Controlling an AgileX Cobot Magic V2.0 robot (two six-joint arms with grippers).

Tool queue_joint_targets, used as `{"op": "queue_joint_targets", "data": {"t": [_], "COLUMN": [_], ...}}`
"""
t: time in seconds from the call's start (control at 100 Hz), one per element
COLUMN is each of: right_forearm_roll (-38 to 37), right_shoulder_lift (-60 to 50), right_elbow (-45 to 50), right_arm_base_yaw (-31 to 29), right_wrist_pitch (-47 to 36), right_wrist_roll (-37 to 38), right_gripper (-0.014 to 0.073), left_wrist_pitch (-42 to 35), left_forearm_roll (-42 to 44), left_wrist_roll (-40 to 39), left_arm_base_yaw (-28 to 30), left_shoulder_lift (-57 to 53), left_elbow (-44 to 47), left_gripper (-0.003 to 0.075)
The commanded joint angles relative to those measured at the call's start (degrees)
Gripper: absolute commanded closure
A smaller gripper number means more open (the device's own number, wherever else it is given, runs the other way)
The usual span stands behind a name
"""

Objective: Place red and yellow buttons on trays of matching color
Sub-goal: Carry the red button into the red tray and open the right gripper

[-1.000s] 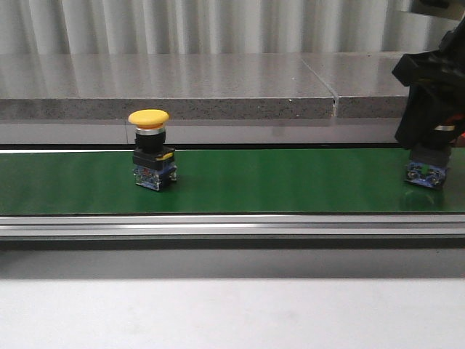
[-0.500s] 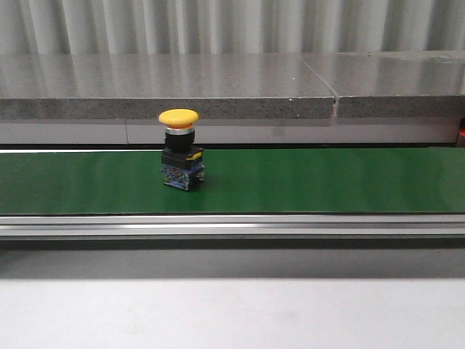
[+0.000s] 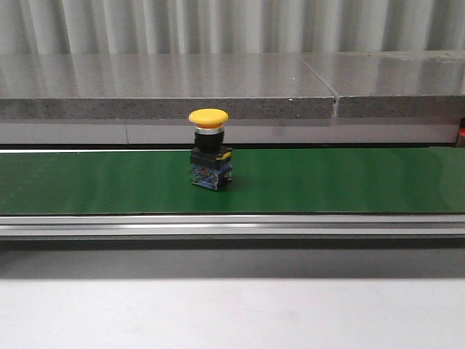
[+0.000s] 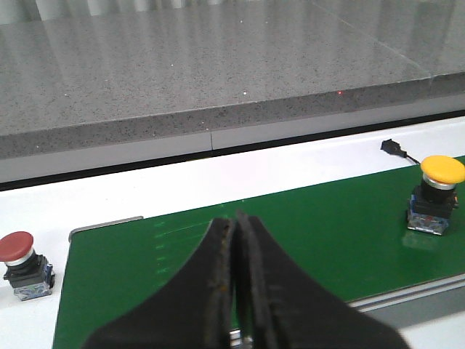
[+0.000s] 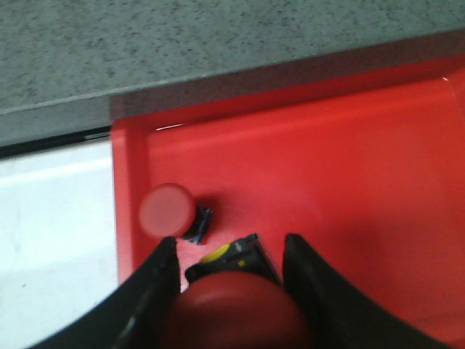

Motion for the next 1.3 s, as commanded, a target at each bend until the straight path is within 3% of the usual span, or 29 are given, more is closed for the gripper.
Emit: {"op": "queue_joint_targets", "data": {"t": [0.0, 0.21, 0.51, 0.72, 0.89, 0.96, 1.29], "right_forearm_roll": [1.03, 1.09, 1.09, 1.09, 1.09, 1.09, 1.16], "right_shoulder_lift": [1.09, 8.97, 14.55, 16.27, 15.79, 15.21, 7.37], "right_elbow": [-4.95, -10.26, -10.79, -10.79, -10.79, -10.85, -13.02], "right_arm_base_yaw": [-0.87, -0.74, -0.61, -0.61, -0.61, -0.61, -0.27], "right_wrist_pitch": [-2.83, -1.84, -2.52, -1.49, -2.54, -2.77, 1.65], "right_wrist_roll": [0.03, 0.03, 0.03, 0.03, 0.03, 0.03, -0.02], "right_gripper": [0.0614, 0.0614, 0.0585, 0.0396, 0.0067, -0.0017, -0.0038], "left_wrist_pitch": [-4.3, -4.3, -4.3, -4.3, -4.3, -4.3, -4.3], "left_forearm_roll": [-1.14, -1.14, -1.14, -1.14, -1.14, -1.14, -1.14], "left_wrist_roll": [-0.07, -0.07, -0.07, -0.07, -0.07, -0.07, -0.07], "left_arm_base_yaw": [-0.47, -0.47, -0.47, -0.47, -0.47, -0.47, -0.47], "left_shoulder_lift": [0.21, 0.21, 0.21, 0.21, 0.21, 0.21, 0.21], "left_elbow": [-1.51, -1.51, -1.51, -1.51, -1.51, -1.51, -1.51], "left_gripper": [0.074, 0.074, 0.074, 0.074, 0.074, 0.074, 0.074]}}
